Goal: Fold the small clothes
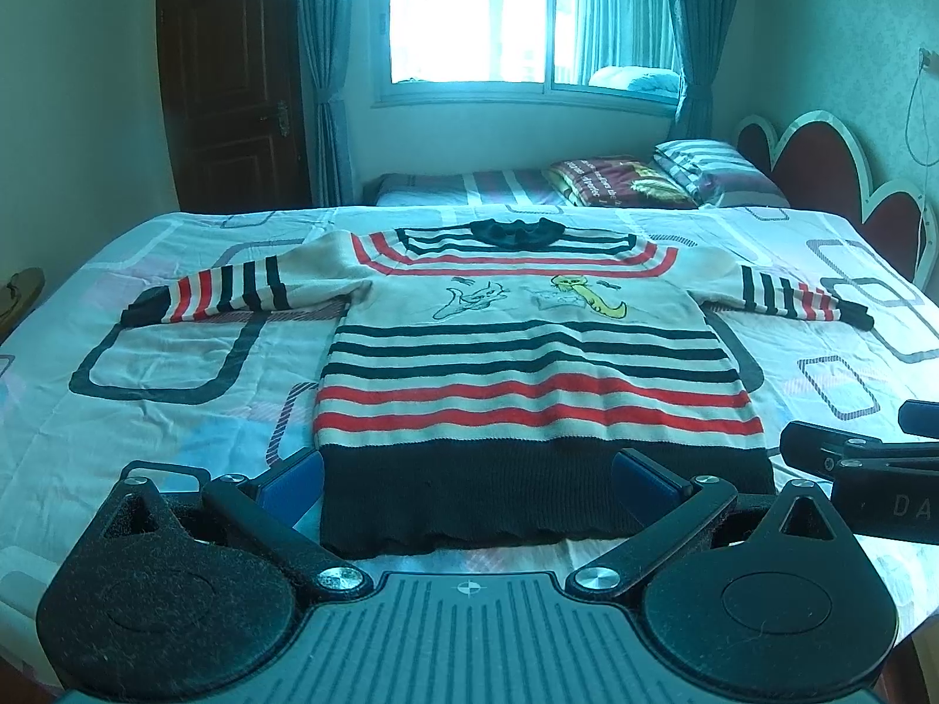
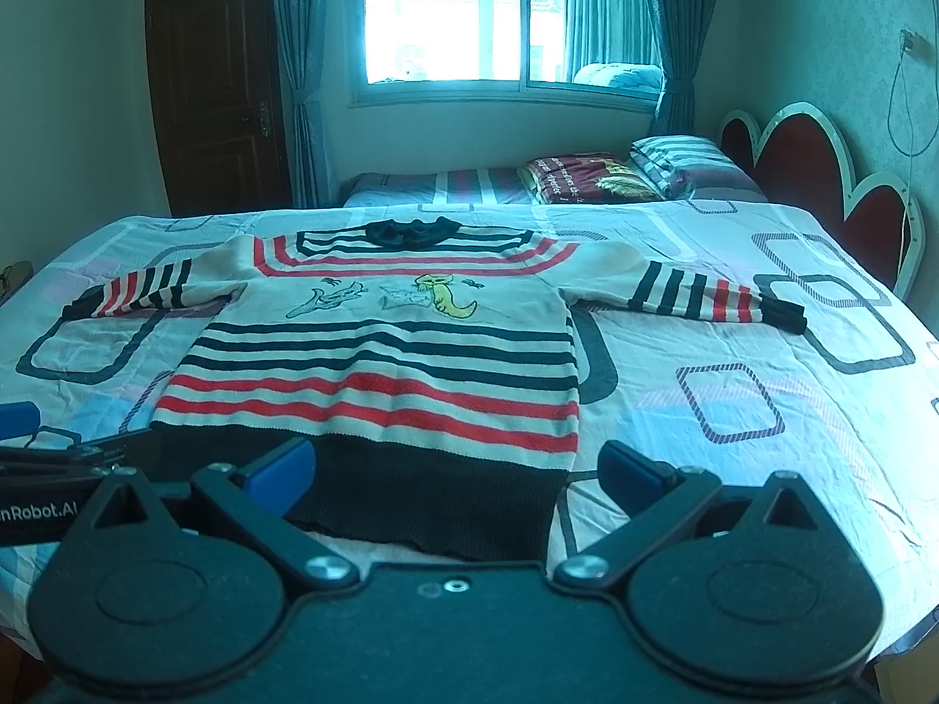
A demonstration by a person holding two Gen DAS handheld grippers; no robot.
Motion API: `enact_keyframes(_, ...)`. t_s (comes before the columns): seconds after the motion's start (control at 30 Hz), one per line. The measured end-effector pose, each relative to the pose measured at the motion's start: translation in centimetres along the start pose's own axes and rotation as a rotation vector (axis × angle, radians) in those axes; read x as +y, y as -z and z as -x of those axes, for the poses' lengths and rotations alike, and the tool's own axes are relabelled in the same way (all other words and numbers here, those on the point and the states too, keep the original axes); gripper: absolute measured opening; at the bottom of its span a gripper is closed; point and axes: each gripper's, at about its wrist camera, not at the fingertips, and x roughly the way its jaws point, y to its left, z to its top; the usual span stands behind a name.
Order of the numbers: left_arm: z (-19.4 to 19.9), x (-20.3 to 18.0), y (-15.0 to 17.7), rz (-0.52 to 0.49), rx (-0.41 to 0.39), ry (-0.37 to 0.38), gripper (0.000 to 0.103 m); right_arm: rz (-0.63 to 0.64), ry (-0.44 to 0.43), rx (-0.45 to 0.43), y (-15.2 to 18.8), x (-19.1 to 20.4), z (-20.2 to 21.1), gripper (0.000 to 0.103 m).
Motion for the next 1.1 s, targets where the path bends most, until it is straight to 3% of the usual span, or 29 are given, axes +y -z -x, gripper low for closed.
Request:
enact_keyframes(0.5, -0.1, -0.3, 0.0, 0.01, 0.003, 0.014, 0.103, 0.026, 0.02, -0.012, -0.3, -0.1, -0.1, 0.102)
enact_keyframes(0.63, -0.2, -0.8, -0.9, -0.032, -0.065, 0.014, 0.103, 0.03, 0.025, -0.044, -1.0, -1.3, -0.2, 0.102)
enact_keyframes(0.77, -2.3, -0.2, -3.6, -0.003, -0.118, 0.051, 0.103, 0.006, 0.097, -0.087, -2.7, -4.3, -1.3, 0.102)
enact_keyframes(0.83, -4.3, 0.0, -5.2, -0.001, -0.118, 0.082, 0.103, -0.061, 0.109, -0.078, -3.7, -7.2, -2.6, 0.102)
enact_keyframes(0.93, -7.2, -0.1, -7.3, 0.009, -0.138, 0.07, 0.103, -0.175, 0.113, -0.104, -5.0, -11.9, -4.4, 0.1)
enact_keyframes(1.0, -9.4, -0.2, -8.5, 0.029, -0.127, 0.046, 0.103, -0.246, 0.128, -0.128, -5.7, -15.1, -6.1, 0.088)
enact_keyframes(1.03, -10.6, -0.2, -9.1, 0.039, -0.116, 0.046, 0.103, -0.277, 0.136, -0.121, -6.1, -16.8, -7.4, 0.057)
enact_keyframes(1.07, -11.9, -0.2, -9.6, 0.049, -0.098, 0.049, 0.103, -0.312, 0.147, -0.101, -6.4, -18.5, -9.0, 0.036)
enact_keyframes(1.1, -13.1, -0.2, -10.0, 0.065, -0.081, 0.05, 0.103, -0.356, 0.157, -0.083, -6.7, -20.3, -10.7, 0.035)
